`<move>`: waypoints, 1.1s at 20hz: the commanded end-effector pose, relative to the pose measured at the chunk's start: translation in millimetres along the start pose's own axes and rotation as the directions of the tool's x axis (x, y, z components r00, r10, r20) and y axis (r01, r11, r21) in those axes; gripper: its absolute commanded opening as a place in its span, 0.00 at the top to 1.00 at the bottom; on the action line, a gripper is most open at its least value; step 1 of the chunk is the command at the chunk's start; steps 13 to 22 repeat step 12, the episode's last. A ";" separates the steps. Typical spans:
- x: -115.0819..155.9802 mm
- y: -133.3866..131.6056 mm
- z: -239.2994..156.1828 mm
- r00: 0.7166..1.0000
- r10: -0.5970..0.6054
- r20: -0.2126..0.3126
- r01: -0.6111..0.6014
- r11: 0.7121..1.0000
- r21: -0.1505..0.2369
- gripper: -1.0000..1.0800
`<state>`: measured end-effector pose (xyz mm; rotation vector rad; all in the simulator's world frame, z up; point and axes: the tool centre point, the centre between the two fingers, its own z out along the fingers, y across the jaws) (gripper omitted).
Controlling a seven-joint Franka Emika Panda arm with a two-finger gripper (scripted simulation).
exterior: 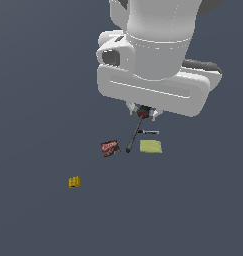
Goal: Pick up a designated object from a clutter of objects.
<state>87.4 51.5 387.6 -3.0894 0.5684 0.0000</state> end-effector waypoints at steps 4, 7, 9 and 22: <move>8.8 0.8 -17.4 1.000 0.000 0.000 0.000 1.000 0.000 1.00; 11.5 0.9 -22.3 1.000 0.000 0.000 0.000 1.000 0.000 1.00; 12.6 0.8 -24.1 1.000 0.000 0.000 0.000 1.000 0.000 1.00; 13.2 0.8 -25.1 1.000 0.000 0.000 0.000 1.000 0.000 1.00</move>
